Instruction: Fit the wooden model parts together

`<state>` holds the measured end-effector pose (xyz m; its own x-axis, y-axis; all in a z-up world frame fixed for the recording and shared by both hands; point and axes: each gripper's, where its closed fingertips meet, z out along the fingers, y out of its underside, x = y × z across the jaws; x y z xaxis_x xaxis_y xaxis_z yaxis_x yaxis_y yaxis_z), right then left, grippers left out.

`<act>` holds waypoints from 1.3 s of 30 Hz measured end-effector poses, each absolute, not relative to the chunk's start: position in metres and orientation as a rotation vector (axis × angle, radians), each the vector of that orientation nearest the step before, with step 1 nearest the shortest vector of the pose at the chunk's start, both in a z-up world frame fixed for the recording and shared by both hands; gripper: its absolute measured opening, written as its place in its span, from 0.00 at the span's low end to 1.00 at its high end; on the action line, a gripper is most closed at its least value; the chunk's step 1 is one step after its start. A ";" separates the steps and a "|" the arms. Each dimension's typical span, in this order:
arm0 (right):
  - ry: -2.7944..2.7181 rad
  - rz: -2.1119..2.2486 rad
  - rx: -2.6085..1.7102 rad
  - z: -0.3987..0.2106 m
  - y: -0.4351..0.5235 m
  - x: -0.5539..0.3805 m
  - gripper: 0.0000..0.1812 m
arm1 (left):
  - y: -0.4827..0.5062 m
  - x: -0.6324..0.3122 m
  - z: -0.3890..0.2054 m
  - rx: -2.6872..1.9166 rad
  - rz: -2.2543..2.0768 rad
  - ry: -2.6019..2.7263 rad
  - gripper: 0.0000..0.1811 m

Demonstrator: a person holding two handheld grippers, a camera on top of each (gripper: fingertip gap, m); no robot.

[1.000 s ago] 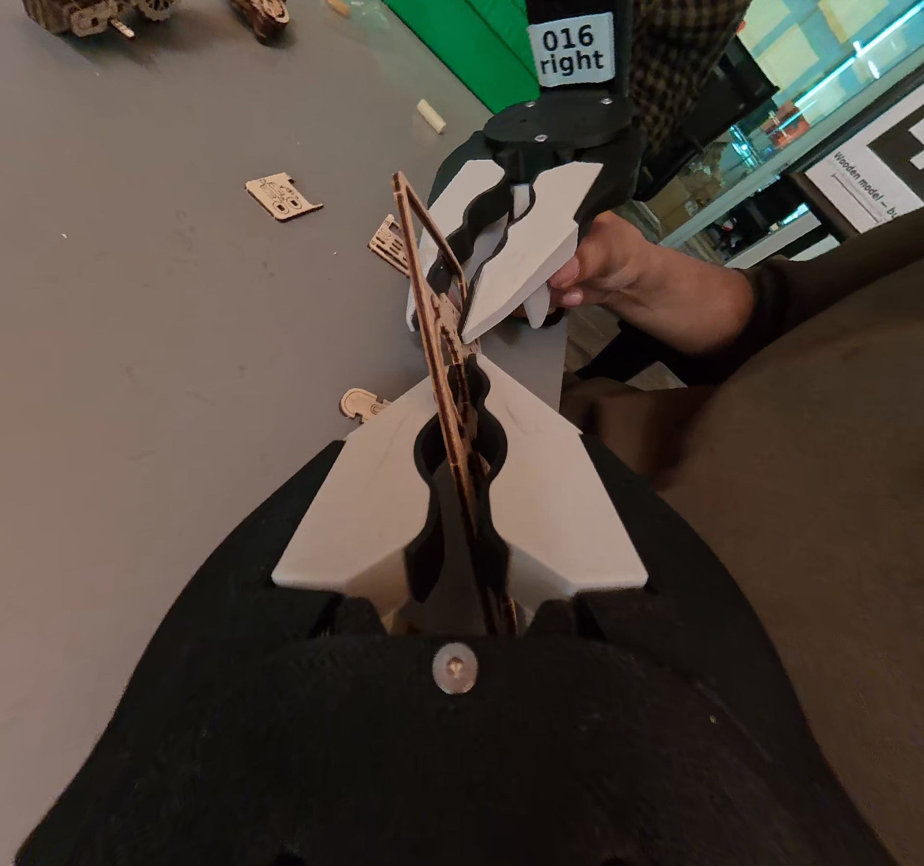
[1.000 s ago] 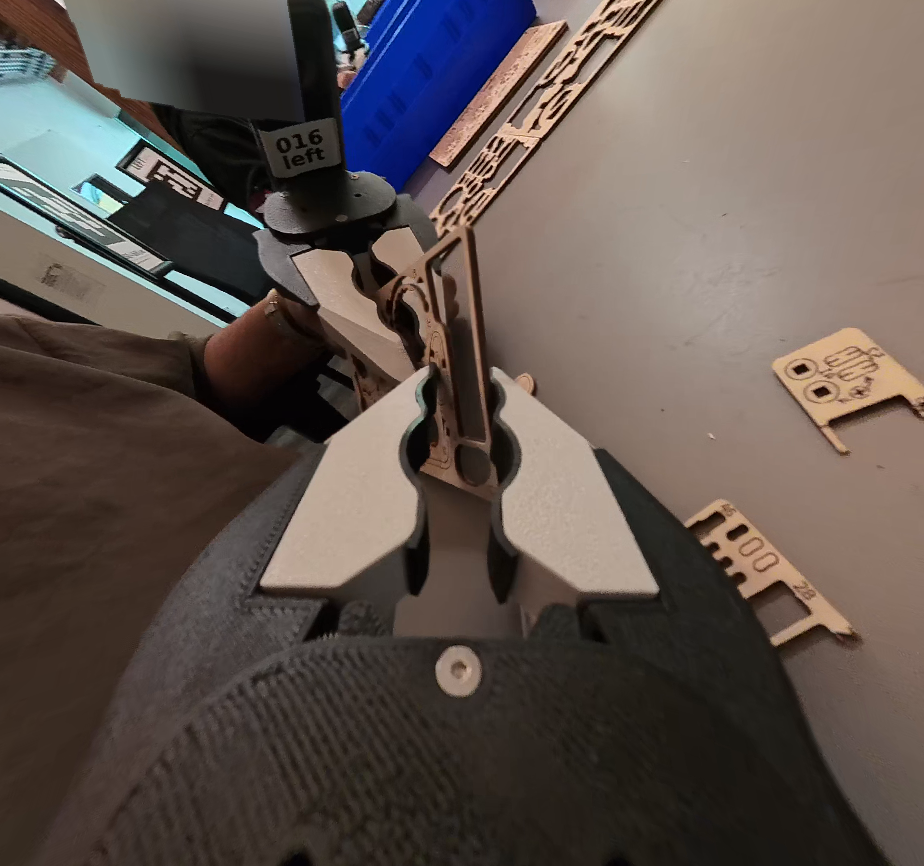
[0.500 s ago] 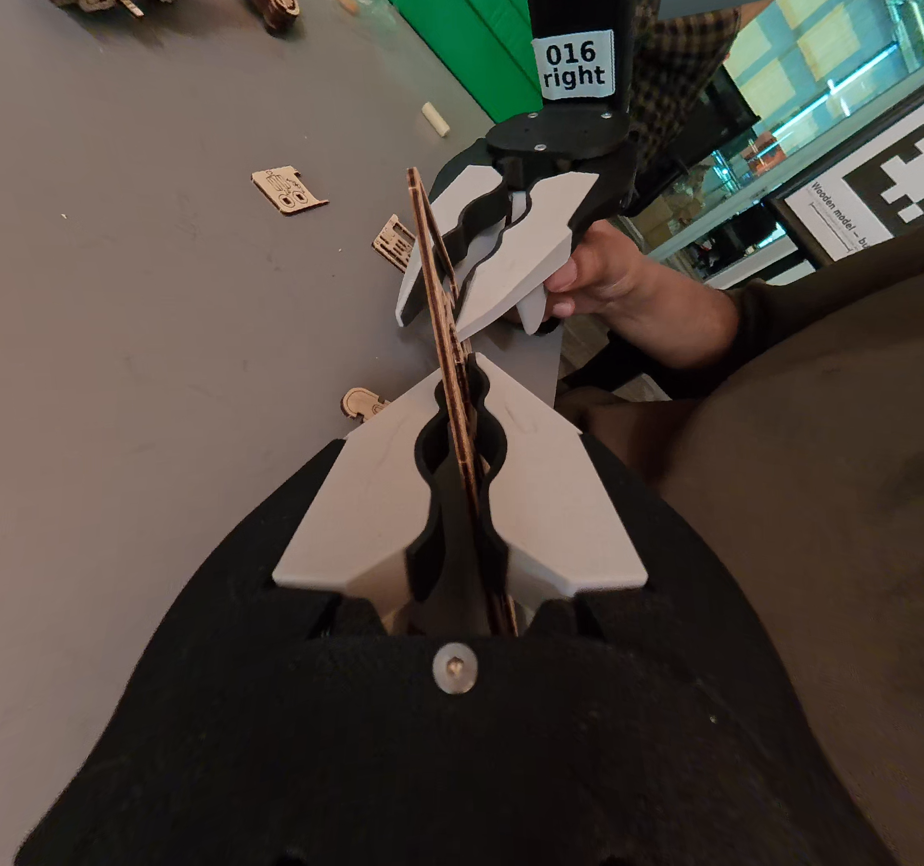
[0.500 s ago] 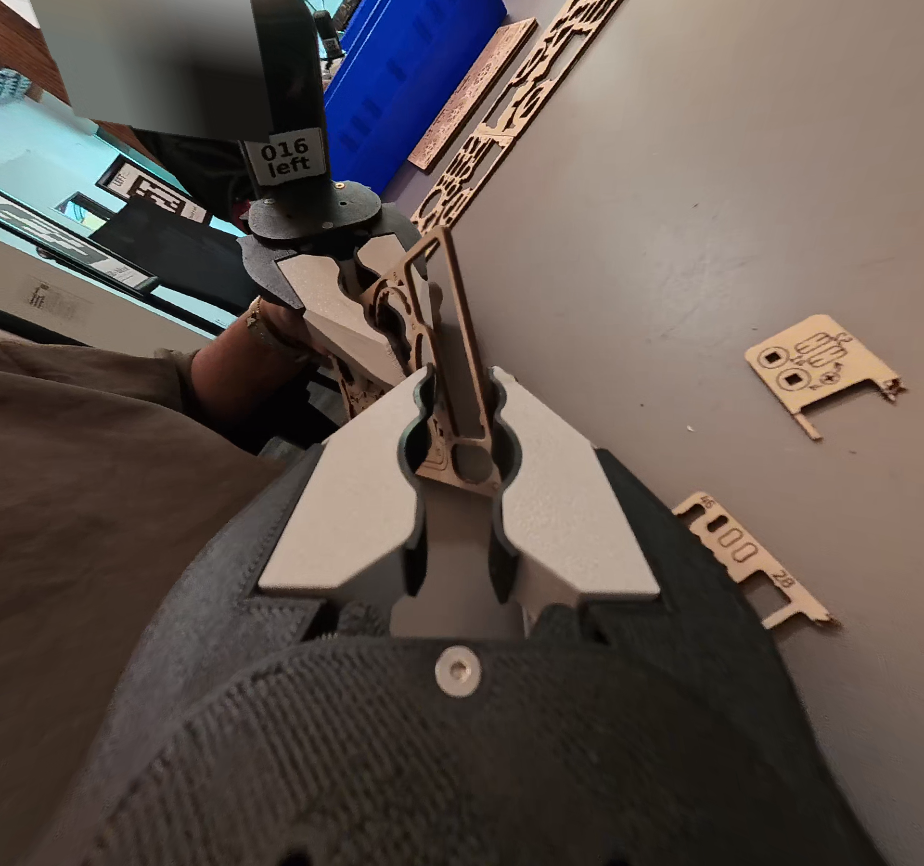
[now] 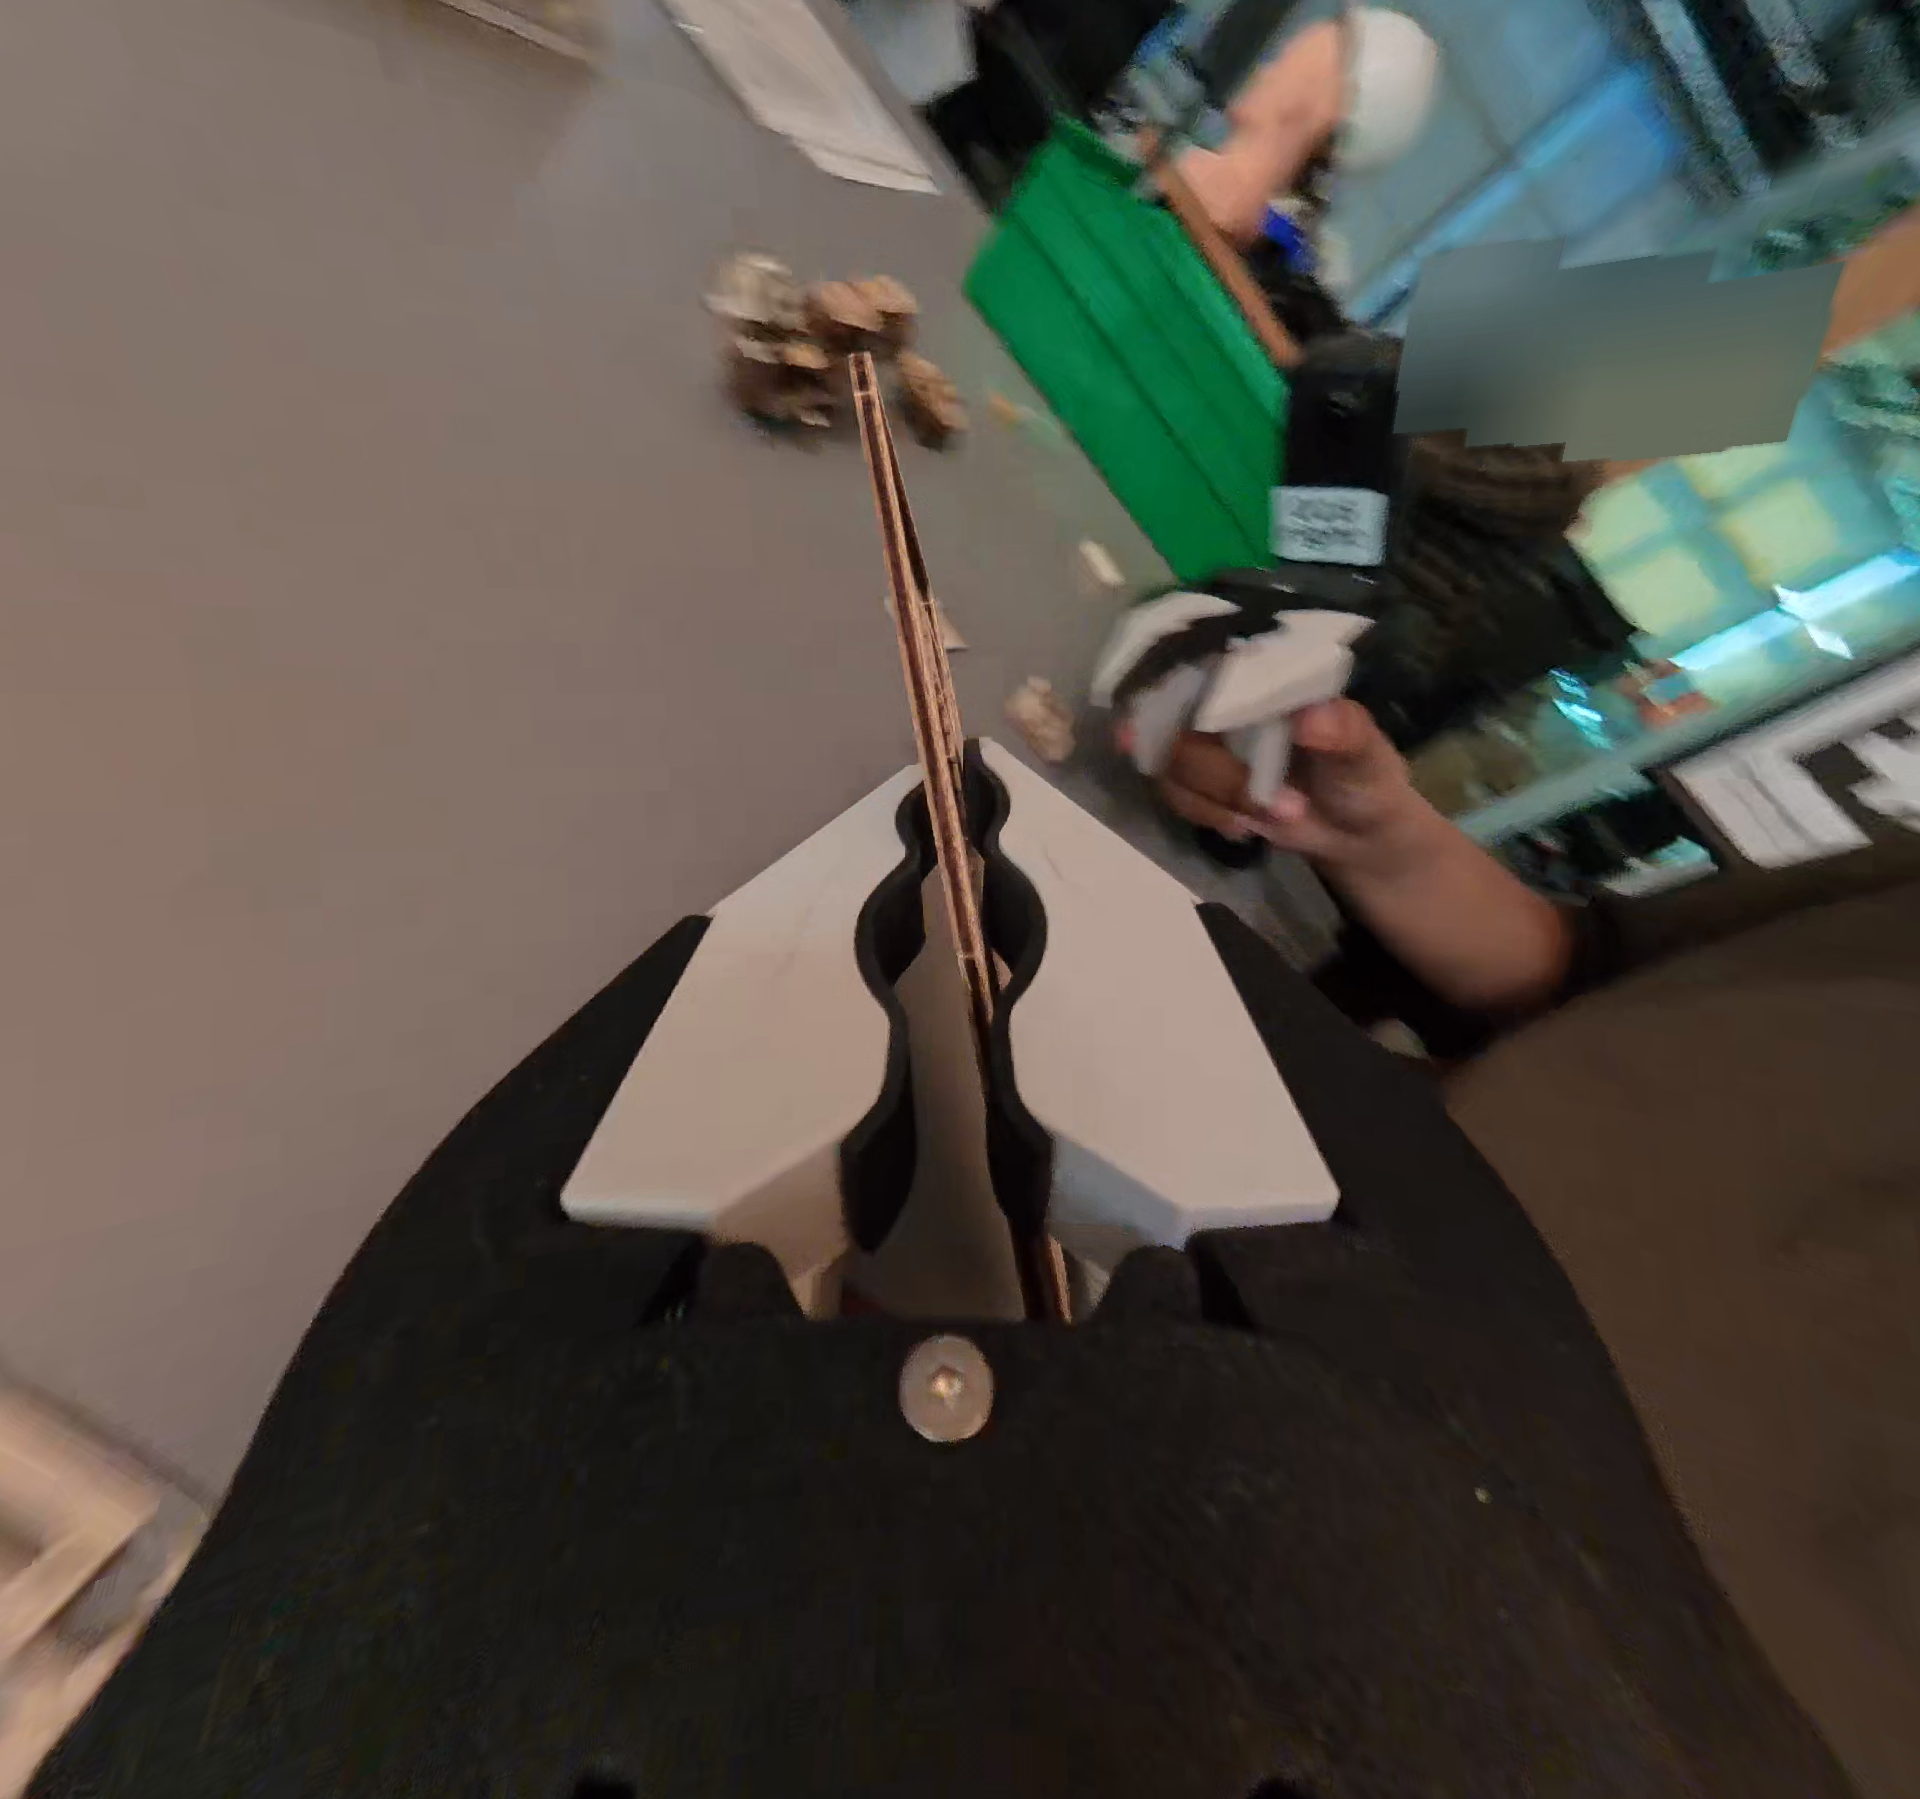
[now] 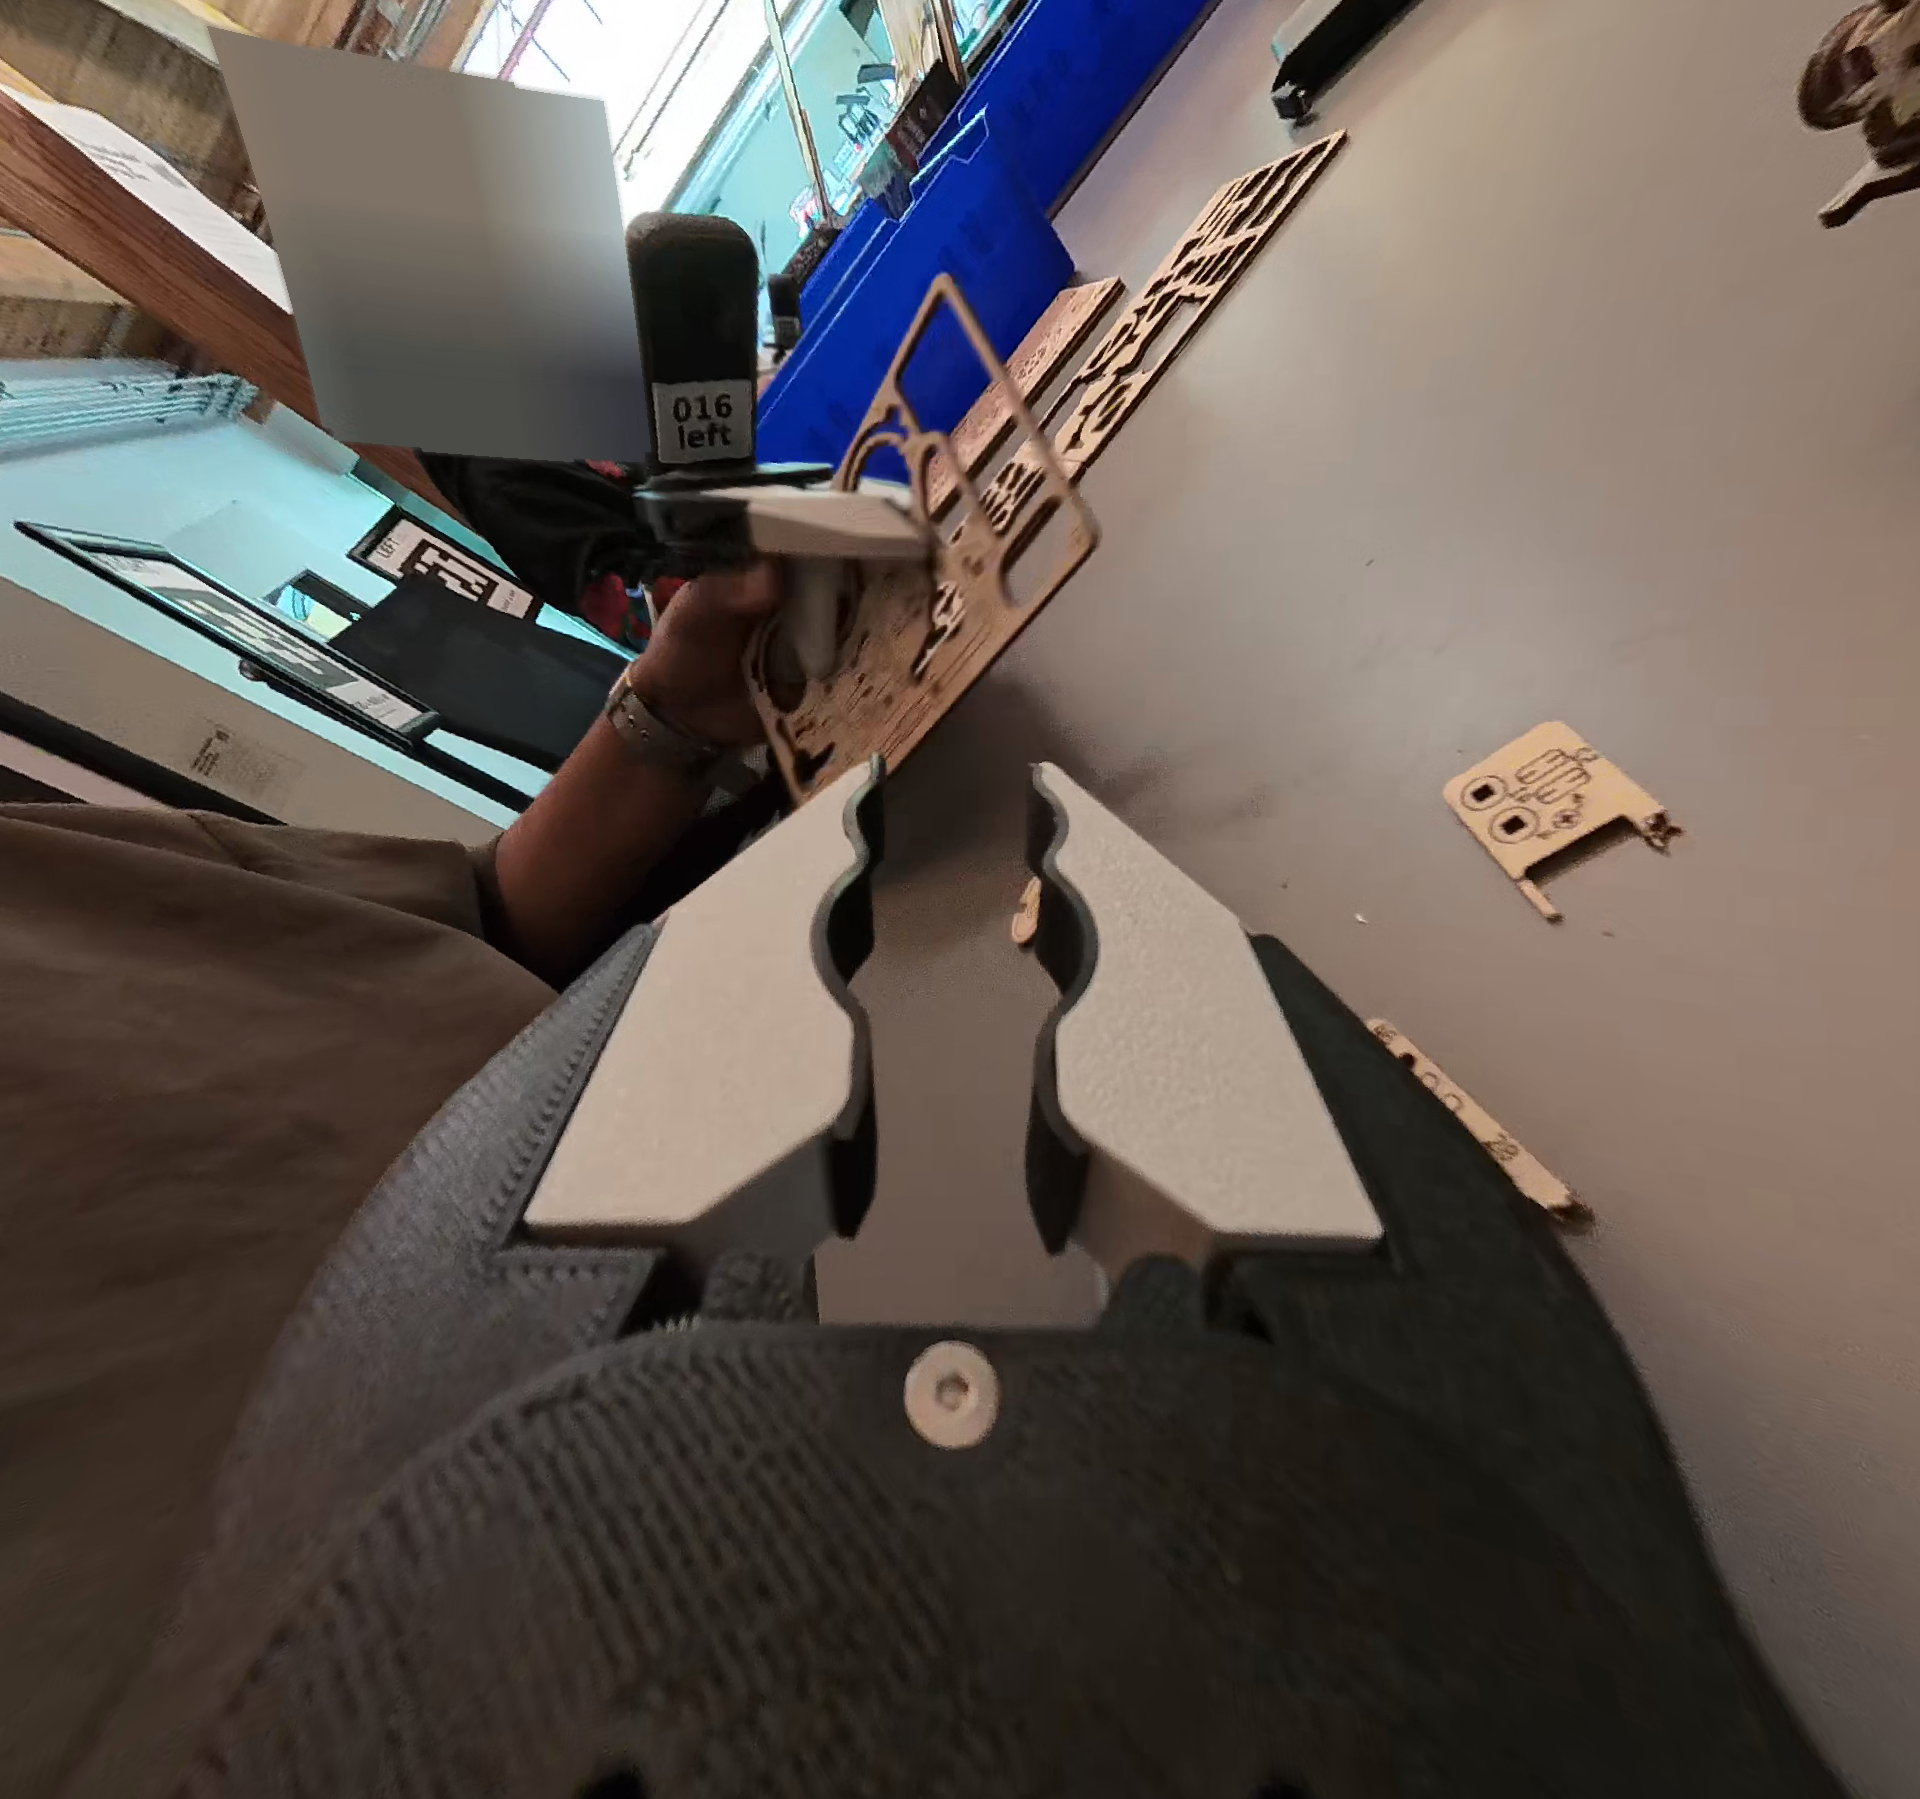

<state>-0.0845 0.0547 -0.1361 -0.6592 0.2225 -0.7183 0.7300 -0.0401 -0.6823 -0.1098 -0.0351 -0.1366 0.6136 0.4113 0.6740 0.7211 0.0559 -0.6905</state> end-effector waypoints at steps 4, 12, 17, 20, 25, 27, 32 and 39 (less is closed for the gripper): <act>1.859 -1.739 1.027 -0.139 0.056 -0.087 0.13 | -0.072 -0.137 -0.155 -1.631 -0.156 -1.148 0.02; 1.877 -1.743 1.057 -0.141 0.059 -0.089 0.12 | -0.104 -0.161 -0.182 -1.914 0.295 -1.230 0.34; 1.875 -1.754 1.066 -0.140 0.061 -0.090 0.12 | -0.124 -0.165 -0.166 -1.950 0.475 -1.204 0.32; 1.891 -1.766 1.079 -0.140 0.062 -0.092 0.12 | -0.119 -0.168 -0.145 -1.858 0.414 -1.194 0.32; 1.905 -1.796 1.087 -0.137 0.064 -0.091 0.12 | -0.091 -0.209 -0.111 -1.867 0.511 -1.080 0.29; 1.914 -1.812 1.091 -0.134 0.068 -0.092 0.12 | -0.078 -0.237 -0.109 -1.901 0.558 -1.062 0.29; 1.887 -1.873 1.107 -0.124 0.081 -0.096 0.12 | -0.064 -0.293 -0.117 -1.958 0.547 -1.134 0.27; 1.719 -1.905 1.117 -0.114 0.094 -0.098 0.12 | -0.065 -0.330 -0.122 -1.922 0.597 -1.180 0.25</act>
